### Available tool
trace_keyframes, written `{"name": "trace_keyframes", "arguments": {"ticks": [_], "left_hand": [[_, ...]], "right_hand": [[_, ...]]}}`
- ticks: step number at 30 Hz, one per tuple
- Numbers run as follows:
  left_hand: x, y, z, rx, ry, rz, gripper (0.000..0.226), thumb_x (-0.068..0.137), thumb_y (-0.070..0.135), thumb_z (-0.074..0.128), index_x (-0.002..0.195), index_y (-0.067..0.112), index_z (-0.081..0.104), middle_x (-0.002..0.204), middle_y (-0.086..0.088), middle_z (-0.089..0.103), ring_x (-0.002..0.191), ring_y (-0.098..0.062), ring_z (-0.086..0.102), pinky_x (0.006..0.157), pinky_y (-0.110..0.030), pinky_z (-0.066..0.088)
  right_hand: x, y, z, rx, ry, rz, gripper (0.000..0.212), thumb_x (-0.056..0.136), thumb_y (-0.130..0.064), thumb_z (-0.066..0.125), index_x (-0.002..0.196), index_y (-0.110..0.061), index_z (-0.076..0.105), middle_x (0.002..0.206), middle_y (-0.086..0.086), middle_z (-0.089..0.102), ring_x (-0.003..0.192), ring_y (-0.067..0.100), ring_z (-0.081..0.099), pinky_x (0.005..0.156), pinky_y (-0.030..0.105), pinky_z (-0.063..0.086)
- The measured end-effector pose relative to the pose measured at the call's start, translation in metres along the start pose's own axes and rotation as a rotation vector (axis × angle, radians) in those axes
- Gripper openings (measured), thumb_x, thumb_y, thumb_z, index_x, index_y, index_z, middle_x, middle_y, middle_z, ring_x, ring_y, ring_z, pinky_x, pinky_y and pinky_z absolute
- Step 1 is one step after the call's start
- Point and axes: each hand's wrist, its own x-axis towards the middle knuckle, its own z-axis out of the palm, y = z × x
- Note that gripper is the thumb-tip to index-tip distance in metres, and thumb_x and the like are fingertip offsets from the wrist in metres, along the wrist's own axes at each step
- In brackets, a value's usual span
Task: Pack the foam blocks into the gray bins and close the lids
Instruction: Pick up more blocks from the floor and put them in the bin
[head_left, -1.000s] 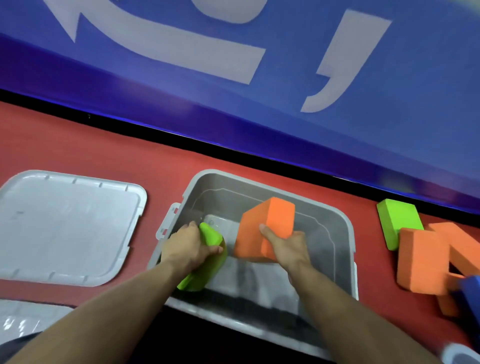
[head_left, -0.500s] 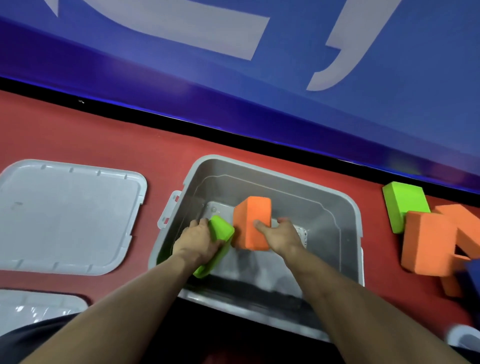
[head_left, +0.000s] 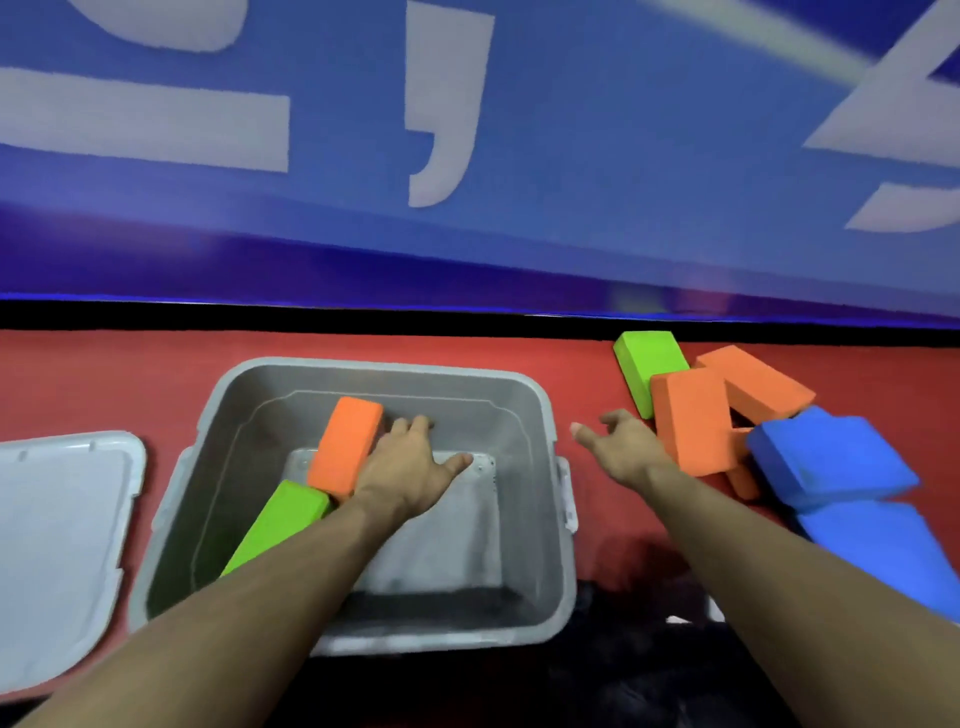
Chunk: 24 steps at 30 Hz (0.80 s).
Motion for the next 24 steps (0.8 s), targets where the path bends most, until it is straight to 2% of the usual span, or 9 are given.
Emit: {"name": "trace_keyframes", "arguments": {"ticks": [6,10,15,20,22,24], "left_hand": [[0.029,0.128,0.062,-0.008,-0.096,0.121,0.083,0.088,0.067,0.059,0.151,0.017,0.038,0.152,-0.006,0.041,0.136,-0.028,0.047,0.113,-0.042,0.039],[0.062,0.193,0.116,-0.028,-0.162,0.147,0.082,0.085,0.068,0.062,0.147,0.018,0.042,0.148,-0.006,0.046,0.12,-0.029,0.061,0.108,-0.041,0.045],[0.114,0.253,0.189,-0.027,-0.216,0.17,0.085,0.085,0.069,0.061,0.15,0.019,0.037,0.147,-0.006,0.048,0.13,-0.024,0.052,0.112,-0.039,0.04],[0.184,0.292,0.262,-0.181,-0.256,0.032,0.092,0.084,0.069,0.063,0.152,0.016,0.032,0.148,-0.01,0.049,0.134,-0.026,0.05,0.114,-0.04,0.038],[0.209,0.3,0.287,-0.293,-0.22,-0.054,0.09,0.086,0.064,0.064,0.152,0.012,0.034,0.146,-0.011,0.051,0.134,-0.027,0.051,0.113,-0.035,0.037],[0.236,0.304,0.306,-0.376,-0.167,-0.115,0.093,0.084,0.066,0.066,0.151,0.011,0.036,0.144,-0.011,0.054,0.131,-0.03,0.054,0.112,-0.036,0.04]], "right_hand": [[0.019,0.107,-0.077,0.096,0.089,0.135,0.072,0.095,-0.051,0.062,0.147,-0.005,0.043,0.144,0.017,0.055,0.134,0.033,0.052,0.11,0.035,0.038],[0.052,0.185,-0.114,0.178,0.168,0.247,0.076,0.094,-0.05,0.064,0.149,-0.003,0.04,0.145,0.018,0.054,0.134,0.033,0.051,0.11,0.038,0.038],[0.102,0.273,-0.137,0.33,0.378,0.417,0.087,0.089,-0.052,0.07,0.151,-0.004,0.032,0.15,0.024,0.038,0.137,0.041,0.042,0.111,0.047,0.036],[0.16,0.331,-0.118,0.605,0.553,0.598,0.106,0.083,-0.053,0.075,0.155,-0.005,0.015,0.154,0.03,0.028,0.143,0.043,0.032,0.114,0.048,0.031],[0.18,0.345,-0.103,0.747,0.566,0.667,0.113,0.083,-0.055,0.074,0.157,-0.005,0.003,0.153,0.031,0.032,0.14,0.042,0.037,0.113,0.045,0.032],[0.202,0.356,-0.088,0.947,0.592,0.773,0.121,0.081,-0.065,0.071,0.155,-0.003,-0.002,0.148,0.025,0.044,0.131,0.041,0.049,0.112,0.047,0.037]]}}
